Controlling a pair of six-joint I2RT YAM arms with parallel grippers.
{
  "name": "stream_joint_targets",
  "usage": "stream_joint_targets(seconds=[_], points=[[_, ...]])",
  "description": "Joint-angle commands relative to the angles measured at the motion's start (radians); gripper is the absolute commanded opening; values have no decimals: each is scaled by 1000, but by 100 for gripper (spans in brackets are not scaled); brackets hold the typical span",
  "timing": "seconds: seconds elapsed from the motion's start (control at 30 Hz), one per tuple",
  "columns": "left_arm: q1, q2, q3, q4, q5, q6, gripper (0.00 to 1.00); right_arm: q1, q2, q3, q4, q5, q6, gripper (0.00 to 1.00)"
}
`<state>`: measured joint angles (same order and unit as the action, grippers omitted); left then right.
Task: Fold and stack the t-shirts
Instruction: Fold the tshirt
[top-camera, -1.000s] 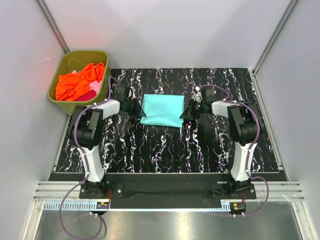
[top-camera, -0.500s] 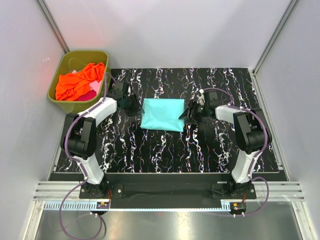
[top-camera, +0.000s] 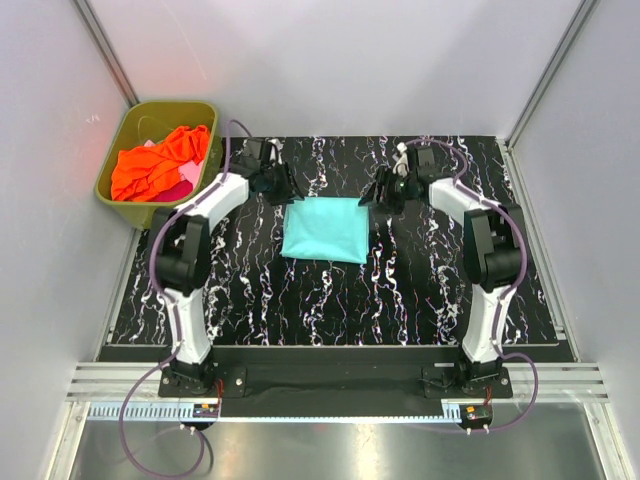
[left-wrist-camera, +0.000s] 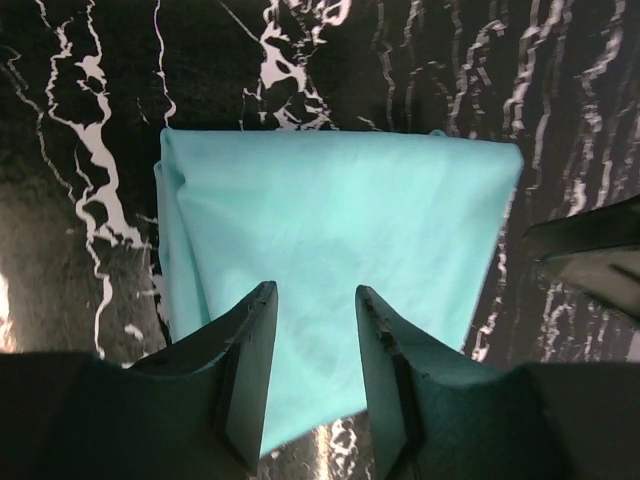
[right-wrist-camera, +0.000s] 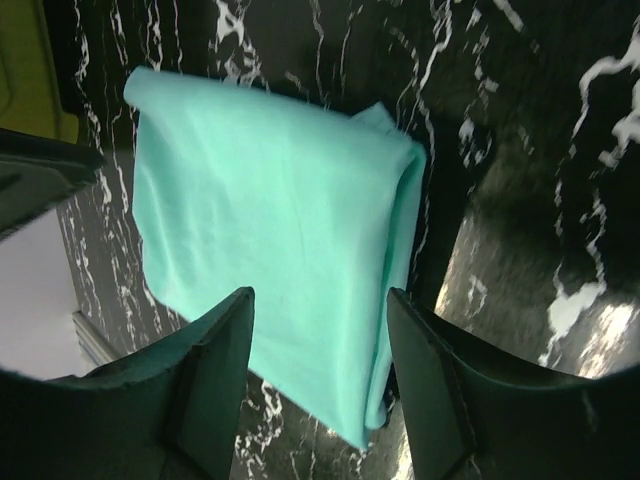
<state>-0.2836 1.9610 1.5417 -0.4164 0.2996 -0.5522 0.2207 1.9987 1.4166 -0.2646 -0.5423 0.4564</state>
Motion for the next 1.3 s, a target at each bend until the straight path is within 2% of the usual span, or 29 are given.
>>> stream_joint_targets(seconds=[0.0,0.23,0.37,0.4,0.47,0.5,0.6,0.63,0.73,0.8,0.83,0.87,1.0,1.13,1.23,1.27], points=[[0,81,70,36,18,49,41,-21,75,112,-67,1,-56,63],[7,193,149,34,-48,103,42,-27,198,217,-84,-50,-116,62],[8,239,181,34,-59,110,41,-29,251,263,-87,-47,-150,56],[8,252,187,34,-60,110,41,-35,261,278,-85,-41,-148,47],[8,263,189,34,-66,110,41,-43,287,289,-82,-18,-124,35],[8,268,181,36,-71,110,41,-44,294,298,-78,-7,-116,25],[8,251,140,63,-82,109,42,-46,318,294,-58,-15,-101,13],[8,246,130,70,-91,110,43,-44,325,292,-45,-15,-93,13],[8,240,129,68,-86,120,45,-47,330,294,-44,-16,-82,15],[11,216,142,56,-71,117,47,-46,301,291,-47,-16,-78,24],[11,202,149,50,-53,115,47,-47,284,288,-45,-16,-70,35],[11,164,153,45,-44,113,48,-47,264,277,-48,-13,-67,40],[11,53,138,27,7,101,48,-49,152,263,-106,10,-62,55],[8,-31,66,28,149,48,43,-49,100,252,-185,51,-50,60],[-8,-74,-15,30,171,28,38,-47,65,211,-188,1,-24,59],[-12,-82,-37,33,171,31,30,-46,55,187,-186,-17,-19,57]])
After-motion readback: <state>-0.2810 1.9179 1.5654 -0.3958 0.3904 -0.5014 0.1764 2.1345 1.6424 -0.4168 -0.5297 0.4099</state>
